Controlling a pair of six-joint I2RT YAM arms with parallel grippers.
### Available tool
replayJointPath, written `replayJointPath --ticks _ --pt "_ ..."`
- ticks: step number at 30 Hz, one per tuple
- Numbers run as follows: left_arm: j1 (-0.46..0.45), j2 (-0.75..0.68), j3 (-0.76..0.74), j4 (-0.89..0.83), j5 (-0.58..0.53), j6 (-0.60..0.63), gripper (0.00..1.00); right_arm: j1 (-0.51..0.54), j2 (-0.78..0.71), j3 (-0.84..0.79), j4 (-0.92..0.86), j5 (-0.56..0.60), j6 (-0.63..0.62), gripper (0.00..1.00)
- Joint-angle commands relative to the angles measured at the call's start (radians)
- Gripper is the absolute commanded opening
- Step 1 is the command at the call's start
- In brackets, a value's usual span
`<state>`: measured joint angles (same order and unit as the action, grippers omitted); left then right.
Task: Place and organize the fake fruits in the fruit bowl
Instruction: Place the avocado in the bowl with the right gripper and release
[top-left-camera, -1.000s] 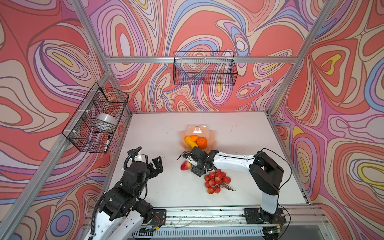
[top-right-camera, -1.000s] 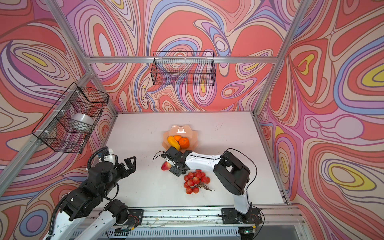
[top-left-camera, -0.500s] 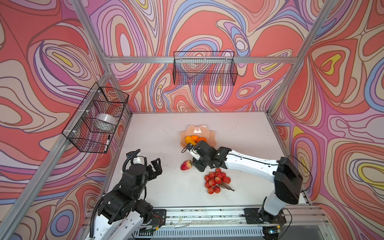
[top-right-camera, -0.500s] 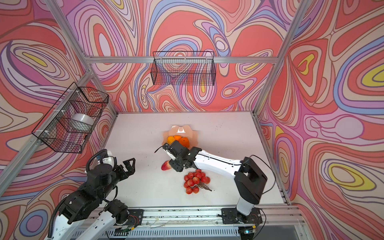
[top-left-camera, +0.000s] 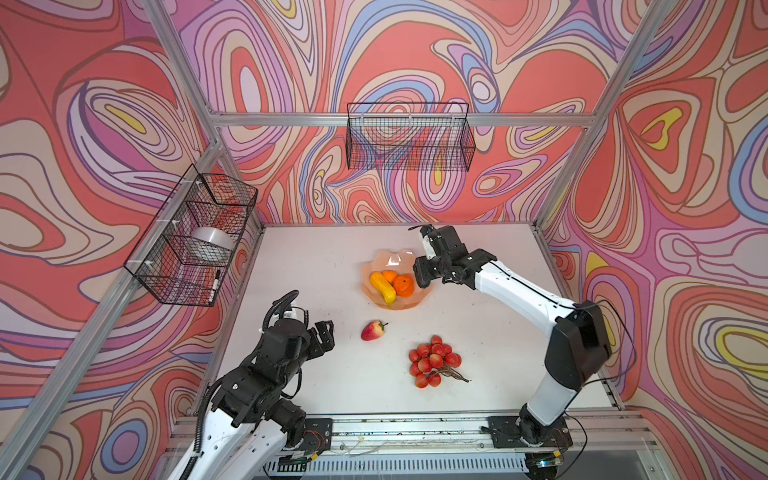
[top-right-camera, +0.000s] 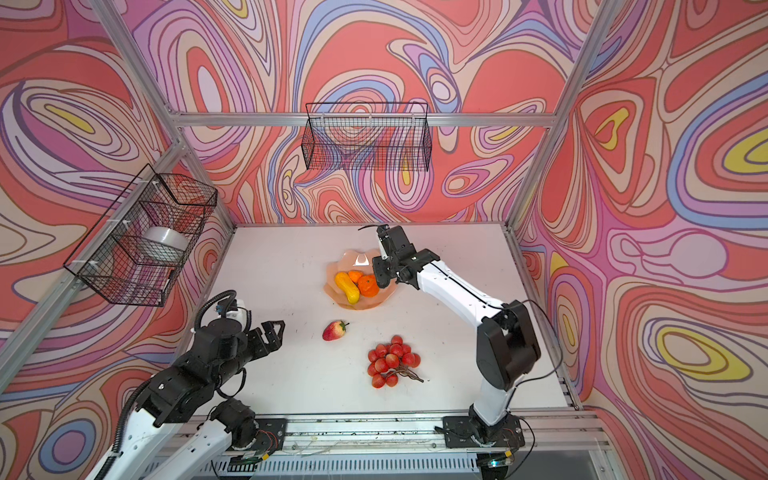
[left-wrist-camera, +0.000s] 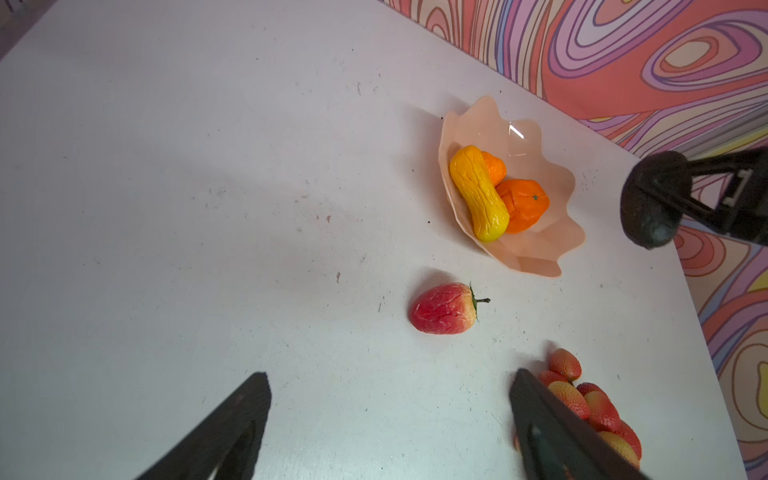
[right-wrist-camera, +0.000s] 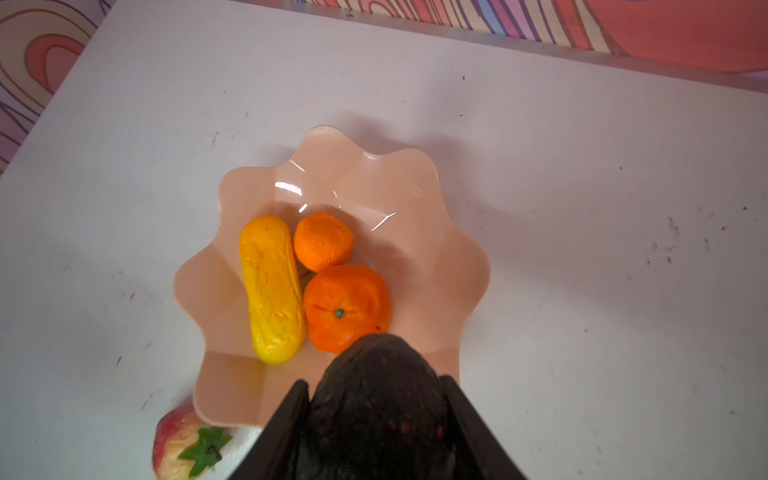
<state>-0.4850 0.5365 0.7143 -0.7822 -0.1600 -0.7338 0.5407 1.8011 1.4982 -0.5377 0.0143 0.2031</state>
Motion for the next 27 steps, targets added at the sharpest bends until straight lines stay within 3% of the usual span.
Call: replayJointPath --ticks 1,8,15,22,27 --pt "0.001 0.048 -0.008 0.023 0.093 0.006 0.88 -0.023 0.089 0.066 0.001 -0.030 -0.020 0.34" --pt "0.002 0.117 -0.048 0.092 0.189 0.014 0.84 -0.041 0.231 0.154 -0.009 -0.012 -0.045 0.37" --pt "0.002 0.174 -0.071 0.134 0.216 0.014 0.81 -0.046 0.259 0.193 -0.026 -0.005 -0.047 0.59" --pt "0.000 0.228 -0.103 0.203 0.279 0.013 0.79 -0.053 0.163 0.180 -0.021 0.018 -0.025 0.73" --pt "-0.014 0.269 -0.098 0.223 0.265 0.049 0.78 -0.053 -0.011 0.036 0.067 0.002 0.012 0.80"
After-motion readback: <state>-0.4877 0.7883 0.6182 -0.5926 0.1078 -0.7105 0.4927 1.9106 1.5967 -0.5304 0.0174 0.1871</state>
